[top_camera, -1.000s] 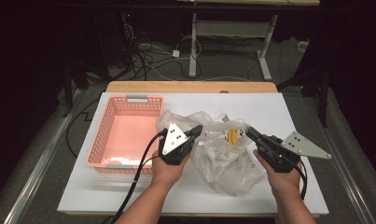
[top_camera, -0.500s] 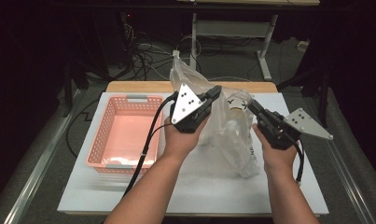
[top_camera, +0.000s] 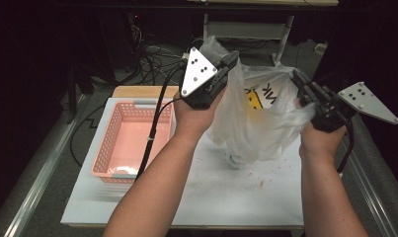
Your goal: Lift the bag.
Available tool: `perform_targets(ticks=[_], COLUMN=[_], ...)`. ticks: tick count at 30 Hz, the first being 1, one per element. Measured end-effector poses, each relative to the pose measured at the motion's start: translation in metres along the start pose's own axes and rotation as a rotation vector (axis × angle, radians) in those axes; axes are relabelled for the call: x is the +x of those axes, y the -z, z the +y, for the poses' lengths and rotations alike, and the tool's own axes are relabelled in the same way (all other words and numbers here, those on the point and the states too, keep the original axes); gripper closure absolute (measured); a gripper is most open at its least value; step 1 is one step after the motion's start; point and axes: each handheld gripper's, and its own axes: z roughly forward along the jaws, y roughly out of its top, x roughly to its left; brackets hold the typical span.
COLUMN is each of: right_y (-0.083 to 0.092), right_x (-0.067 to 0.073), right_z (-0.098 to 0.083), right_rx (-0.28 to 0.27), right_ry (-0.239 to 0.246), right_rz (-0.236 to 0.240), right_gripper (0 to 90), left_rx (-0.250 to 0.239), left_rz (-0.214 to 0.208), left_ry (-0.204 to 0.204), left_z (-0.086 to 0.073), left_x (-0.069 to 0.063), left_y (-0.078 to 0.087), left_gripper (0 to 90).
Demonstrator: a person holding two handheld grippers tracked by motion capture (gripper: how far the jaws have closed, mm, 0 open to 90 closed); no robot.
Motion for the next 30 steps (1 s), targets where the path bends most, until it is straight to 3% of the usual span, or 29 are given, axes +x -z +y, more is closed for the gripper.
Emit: perform_targets(ticks=[3, 10, 17, 22, 30], right_y=[-0.004, -0.019, -0.020, -0.021, -0.019], right_x=[0.001, 0.004, -0.004, -0.005, -0.008], right_z=[-0.003, -0.042, -0.044, -0.048, -0.054], right_rx=[0.021, 0.141, 0.150, 0.172, 0.194], right_ry=[-0.007, -0.026, -0.031, -0.027, -0.011], right_rz=[0.005, 0.023, 0.004, 0.002, -0.017], right_gripper=[90.0, 90.0, 90.0, 90.0, 90.0], left_rx=[0.021, 0.046, 0.179, 0.213, 0.263], left_rz=[-0.012, -0.004, 0.007, 0.004, -0.034], left_ry=[0.015, 0.033, 0.073, 0.089, 0.128], left_z=[-0.007, -0.020, -0.055, -0.067, -0.069], left_x=[-0.002, 0.001, 0.012, 0.013, 0.010], left_y=[-0.004, -0.009, -0.022, -0.016, 0.011], left_gripper=[88.6, 88.5, 88.3, 87.3, 65.4])
